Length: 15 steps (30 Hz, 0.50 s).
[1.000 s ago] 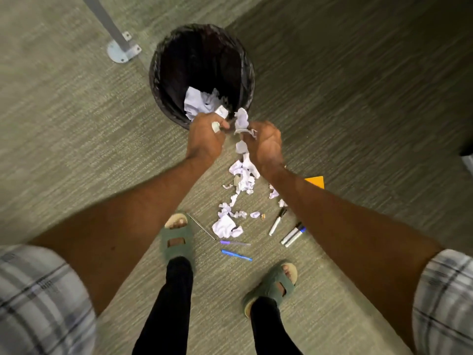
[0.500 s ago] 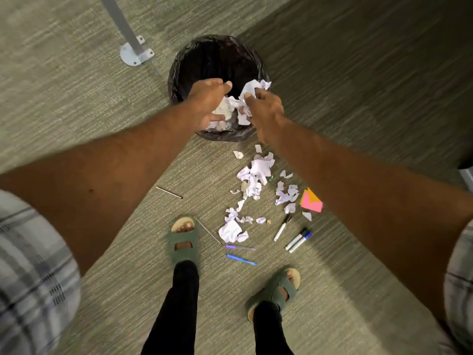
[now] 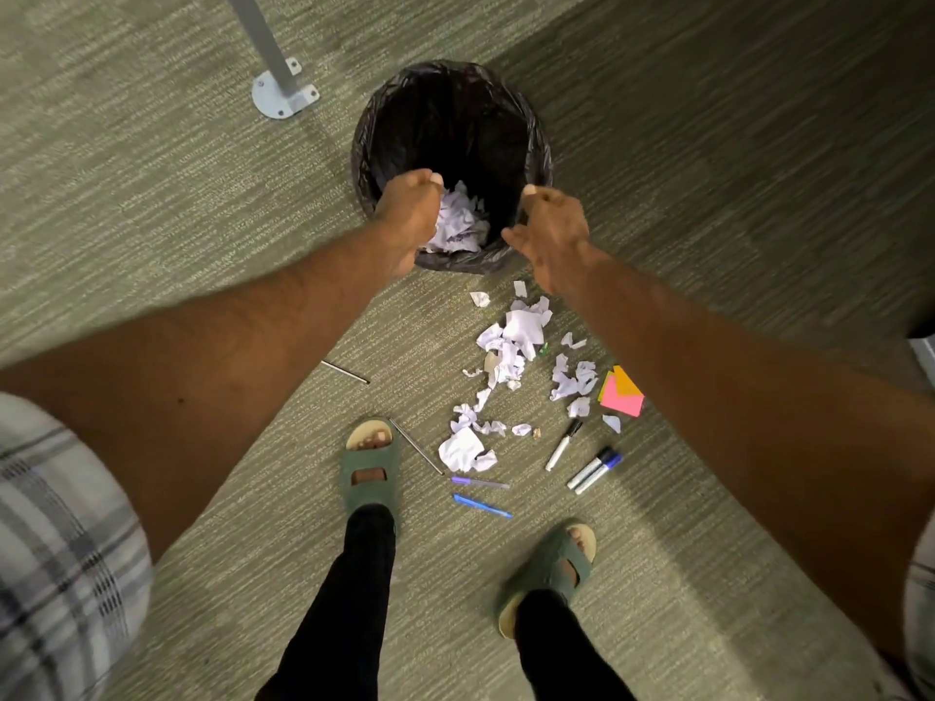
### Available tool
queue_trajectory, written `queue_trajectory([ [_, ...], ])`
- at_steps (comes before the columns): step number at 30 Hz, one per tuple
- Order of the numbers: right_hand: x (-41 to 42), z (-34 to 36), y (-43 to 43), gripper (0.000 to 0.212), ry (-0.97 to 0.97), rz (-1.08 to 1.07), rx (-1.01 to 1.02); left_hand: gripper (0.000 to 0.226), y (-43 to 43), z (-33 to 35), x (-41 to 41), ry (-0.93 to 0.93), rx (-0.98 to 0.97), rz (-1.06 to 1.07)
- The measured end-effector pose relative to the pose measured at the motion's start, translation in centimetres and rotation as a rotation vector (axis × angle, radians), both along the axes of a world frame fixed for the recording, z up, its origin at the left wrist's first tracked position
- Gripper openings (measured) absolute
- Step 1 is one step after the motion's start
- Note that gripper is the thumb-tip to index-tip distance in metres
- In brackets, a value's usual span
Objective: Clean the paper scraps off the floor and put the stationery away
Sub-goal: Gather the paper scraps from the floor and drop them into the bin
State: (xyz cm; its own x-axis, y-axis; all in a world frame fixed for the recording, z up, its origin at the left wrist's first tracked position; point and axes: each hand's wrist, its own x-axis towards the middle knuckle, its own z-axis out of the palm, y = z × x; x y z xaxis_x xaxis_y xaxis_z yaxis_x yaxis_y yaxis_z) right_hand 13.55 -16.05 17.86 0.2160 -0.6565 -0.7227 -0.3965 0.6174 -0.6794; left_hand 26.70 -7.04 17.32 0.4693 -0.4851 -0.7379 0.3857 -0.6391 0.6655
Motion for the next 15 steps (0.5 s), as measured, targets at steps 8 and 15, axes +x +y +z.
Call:
queue_trajectory([
  [8,-8.7,-2.0,2.6,0.032,0.235,0.336,-0.124,0.046,3.3,-1.2,-6.2,-0.081,-0.011,-0.159],
  [15,-17.5,-6.5,6.4,0.036,0.360,0.768,-0.279,0.056,10.2,-5.4,-16.3,-0.217,0.120,-0.401],
])
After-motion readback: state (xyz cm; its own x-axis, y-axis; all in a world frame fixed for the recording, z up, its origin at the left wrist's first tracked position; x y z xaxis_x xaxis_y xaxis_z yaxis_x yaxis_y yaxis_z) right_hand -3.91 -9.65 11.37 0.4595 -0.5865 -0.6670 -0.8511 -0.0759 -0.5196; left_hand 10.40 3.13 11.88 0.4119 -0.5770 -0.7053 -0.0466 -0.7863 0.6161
